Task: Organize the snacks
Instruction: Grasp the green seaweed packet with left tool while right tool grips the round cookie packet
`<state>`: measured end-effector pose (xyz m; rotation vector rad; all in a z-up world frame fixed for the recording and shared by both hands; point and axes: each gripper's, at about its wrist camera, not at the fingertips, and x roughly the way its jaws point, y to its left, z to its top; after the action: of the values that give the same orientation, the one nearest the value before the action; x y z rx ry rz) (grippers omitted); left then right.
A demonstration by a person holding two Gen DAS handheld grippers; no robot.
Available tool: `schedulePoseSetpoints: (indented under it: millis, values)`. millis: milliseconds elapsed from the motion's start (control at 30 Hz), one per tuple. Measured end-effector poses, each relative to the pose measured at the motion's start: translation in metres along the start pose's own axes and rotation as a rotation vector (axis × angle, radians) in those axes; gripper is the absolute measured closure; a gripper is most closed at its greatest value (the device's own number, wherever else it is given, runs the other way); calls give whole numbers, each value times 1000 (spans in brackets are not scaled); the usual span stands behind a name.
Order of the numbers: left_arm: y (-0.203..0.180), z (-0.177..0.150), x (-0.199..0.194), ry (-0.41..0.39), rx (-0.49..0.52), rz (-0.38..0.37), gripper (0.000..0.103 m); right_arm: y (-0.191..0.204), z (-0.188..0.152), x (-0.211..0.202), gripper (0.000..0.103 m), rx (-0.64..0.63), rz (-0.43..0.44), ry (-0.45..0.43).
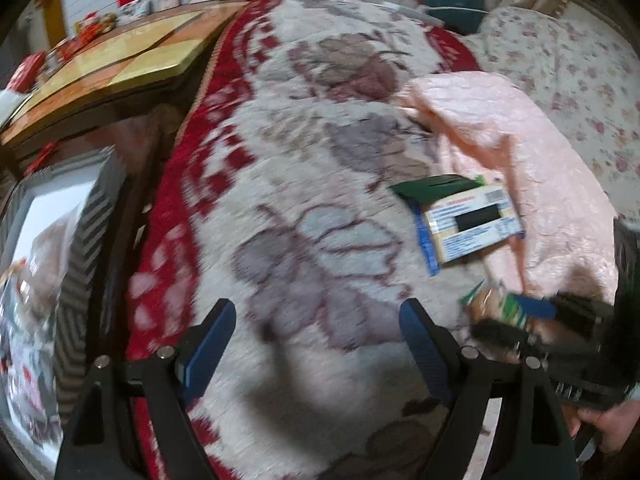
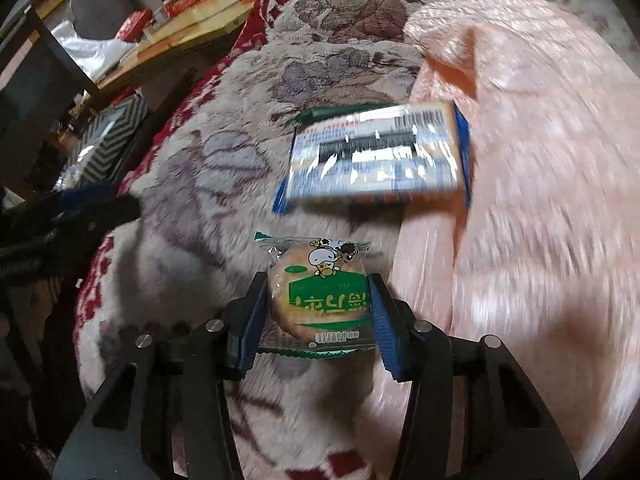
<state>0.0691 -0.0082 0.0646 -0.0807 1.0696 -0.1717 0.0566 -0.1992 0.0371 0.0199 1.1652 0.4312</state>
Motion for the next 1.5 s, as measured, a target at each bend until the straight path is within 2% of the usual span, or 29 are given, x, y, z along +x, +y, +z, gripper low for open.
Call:
schedulePoseSetpoints:
  millis: [267, 433, 567, 633, 767, 833, 900, 933, 1033, 1100, 1167, 1200, 1233, 1267, 1400, 1500]
  values:
    - [-34, 49, 26, 20, 118, -159, 18, -4, -19, -1, 55, 49, 39, 5]
    - [-47, 83, 53, 35, 190, -150, 18, -9, -20, 4, 55, 71, 71, 3]
    - [-60, 103, 83, 97, 252, -183, 18, -14, -22, 6, 55, 93, 104, 4]
    - [-69, 109, 100, 138, 289, -197, 17, -16, -22, 7, 55, 109, 121, 4]
    - [-80, 119, 120, 201, 286, -276, 17, -20, -23, 7, 55, 124, 140, -1]
    - [-93, 114, 127, 227, 352, -270, 17, -22, -23, 8, 54, 130, 146, 1]
    - [-103, 108, 124, 190, 435, -248, 17, -23, -23, 9, 54, 133, 150, 2]
    - [-104, 109, 123, 182, 443, -249, 17, -23, -23, 9, 54, 134, 152, 1]
    - [-98, 116, 129, 211, 381, -266, 17, -26, -23, 10, 54, 140, 157, 1]
    - [-96, 118, 131, 214, 375, -265, 17, -28, -23, 10, 54, 144, 159, -1]
    - [-98, 118, 130, 211, 395, -251, 26, -28, -23, 10, 54, 146, 161, -2]
    - [-99, 116, 128, 201, 412, -227, 46, -28, -23, 9, 54, 147, 161, -2]
    - [-101, 116, 130, 197, 427, -201, 61, -28, -23, 9, 54, 147, 161, -3]
    - [-99, 114, 129, 190, 436, -179, 63, -28, -23, 8, 54, 146, 161, -4]
    - [-84, 114, 120, 156, 381, -199, 83, -25, -23, 5, 54, 128, 146, -11]
    - [-68, 114, 109, 117, 338, -202, 92, -23, -22, 2, 55, 119, 141, -28]
